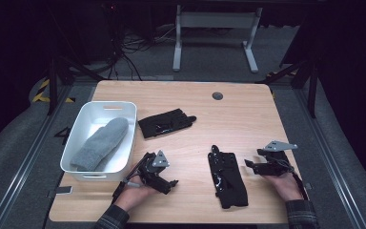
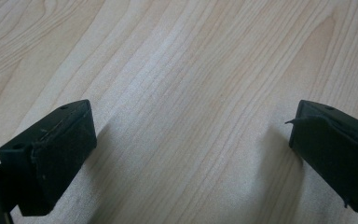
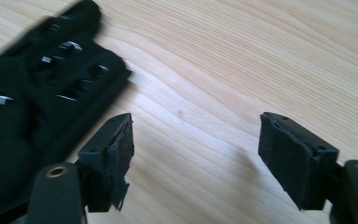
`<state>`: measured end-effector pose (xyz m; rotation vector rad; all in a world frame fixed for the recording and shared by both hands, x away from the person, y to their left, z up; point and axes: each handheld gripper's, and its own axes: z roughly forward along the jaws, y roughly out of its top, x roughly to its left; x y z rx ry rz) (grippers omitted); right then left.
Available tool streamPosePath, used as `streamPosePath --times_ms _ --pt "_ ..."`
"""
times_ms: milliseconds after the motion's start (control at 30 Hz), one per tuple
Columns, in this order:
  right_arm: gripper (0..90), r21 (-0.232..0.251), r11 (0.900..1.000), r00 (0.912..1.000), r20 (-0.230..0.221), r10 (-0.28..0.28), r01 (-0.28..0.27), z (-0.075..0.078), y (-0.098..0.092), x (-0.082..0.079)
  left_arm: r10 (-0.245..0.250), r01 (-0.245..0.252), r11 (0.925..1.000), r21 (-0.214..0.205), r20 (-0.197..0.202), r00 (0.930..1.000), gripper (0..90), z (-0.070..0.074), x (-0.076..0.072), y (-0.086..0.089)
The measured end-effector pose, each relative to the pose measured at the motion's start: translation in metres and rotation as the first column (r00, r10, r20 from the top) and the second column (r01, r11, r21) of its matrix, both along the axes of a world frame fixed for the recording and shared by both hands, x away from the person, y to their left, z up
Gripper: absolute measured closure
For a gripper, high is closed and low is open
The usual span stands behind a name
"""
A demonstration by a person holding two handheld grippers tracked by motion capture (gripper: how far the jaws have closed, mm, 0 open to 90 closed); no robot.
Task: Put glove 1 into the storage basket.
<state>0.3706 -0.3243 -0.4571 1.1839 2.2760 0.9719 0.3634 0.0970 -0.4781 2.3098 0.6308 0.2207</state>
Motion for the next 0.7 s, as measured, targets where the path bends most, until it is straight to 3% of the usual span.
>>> streamPosePath --times_ms 133,300,467,567,667,700 --pt "25.2 0.009 0.9994 0.9994 -0.005 -0.033 0.033 -0.005 -0.005 0.004 -0.002 0.002 1.0000 0.007 -0.001 1.0000 1.9 0.002 0.000 -0.001" --pt "20.7 0.000 0.9989 0.9988 0.014 -0.046 0.046 -0.010 -0.009 0.005 0.011 -0.011 0.9993 0.035 -0.010 0.9999 9.6 0.007 0.003 -0.002" --pt "16.8 0.002 0.9985 0.9984 0.012 -0.056 0.056 -0.011 -0.009 0.005 0.028 -0.027 0.9996 0.007 -0.002 0.9996 17.6 0.016 0.007 -0.002" --pt "16.8 0.002 0.9985 0.9984 0.011 -0.056 0.056 -0.011 -0.009 0.005 0.033 -0.033 0.9993 -0.017 -0.023 0.9992 26.2 0.022 0.014 -0.002" --pt "16.7 0.002 0.9984 0.9984 0.012 -0.056 0.056 -0.011 -0.009 0.005 0.052 -0.053 0.9985 -0.016 -0.019 0.9985 39.9 0.029 0.020 -0.002" --pt "16.7 0.002 0.9985 0.9984 0.012 -0.056 0.056 -0.011 -0.009 0.005 0.056 -0.057 0.9978 -0.033 -0.019 0.9982 44.5 0.031 0.022 -0.002"
